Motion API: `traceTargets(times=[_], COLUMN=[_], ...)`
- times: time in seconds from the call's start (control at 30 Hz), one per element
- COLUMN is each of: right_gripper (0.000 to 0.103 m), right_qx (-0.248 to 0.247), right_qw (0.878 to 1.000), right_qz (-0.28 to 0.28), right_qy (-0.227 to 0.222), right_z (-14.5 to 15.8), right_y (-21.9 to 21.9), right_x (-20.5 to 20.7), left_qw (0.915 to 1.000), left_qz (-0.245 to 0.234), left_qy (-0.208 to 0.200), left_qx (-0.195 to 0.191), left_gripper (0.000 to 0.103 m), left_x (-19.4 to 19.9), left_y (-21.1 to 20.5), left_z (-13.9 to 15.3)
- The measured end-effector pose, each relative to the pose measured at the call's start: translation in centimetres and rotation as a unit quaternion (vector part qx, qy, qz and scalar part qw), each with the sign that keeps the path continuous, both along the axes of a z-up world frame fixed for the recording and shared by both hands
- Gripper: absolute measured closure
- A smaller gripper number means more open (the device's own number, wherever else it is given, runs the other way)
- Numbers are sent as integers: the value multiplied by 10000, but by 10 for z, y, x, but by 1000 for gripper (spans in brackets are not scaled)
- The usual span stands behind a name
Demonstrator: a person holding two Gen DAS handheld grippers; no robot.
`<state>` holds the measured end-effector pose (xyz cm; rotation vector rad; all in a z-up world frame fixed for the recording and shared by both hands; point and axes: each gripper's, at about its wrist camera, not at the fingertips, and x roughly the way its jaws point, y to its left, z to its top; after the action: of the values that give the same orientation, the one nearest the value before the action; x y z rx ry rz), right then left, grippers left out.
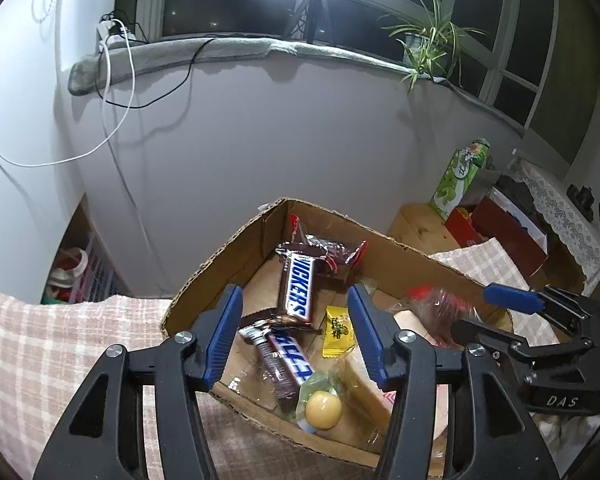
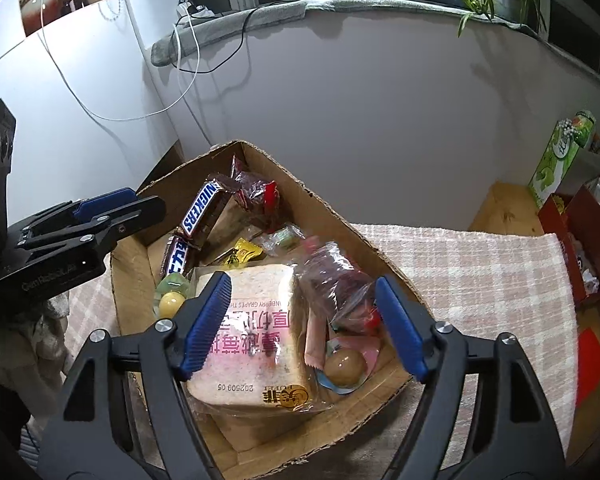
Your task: Organize snacks
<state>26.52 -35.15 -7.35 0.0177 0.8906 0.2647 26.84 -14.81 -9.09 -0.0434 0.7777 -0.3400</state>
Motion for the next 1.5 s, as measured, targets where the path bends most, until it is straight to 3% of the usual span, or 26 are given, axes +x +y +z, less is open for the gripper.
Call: traceTargets(times=[0.8,1.37,1.5], right_gripper=[24,24,12], right_qx=[-7,-31,-67], right_qw=[9999,9984,9973], right_qz=[-69,-154,-219], right_qy=[-156,-539,-694], right_z=[18,46,50], right_y=[0,5,7], right_x=[-25,-76,-96], left_qw=[9999,9990,9982], left_qz=[34,119,165], left_qy=[-140,-410,-541], left_qx=[28,-131,-192], left_gripper=[45,45,38], left_x=[-22,-64,-82], left_y=[0,12,16], left_z=[13,37,44])
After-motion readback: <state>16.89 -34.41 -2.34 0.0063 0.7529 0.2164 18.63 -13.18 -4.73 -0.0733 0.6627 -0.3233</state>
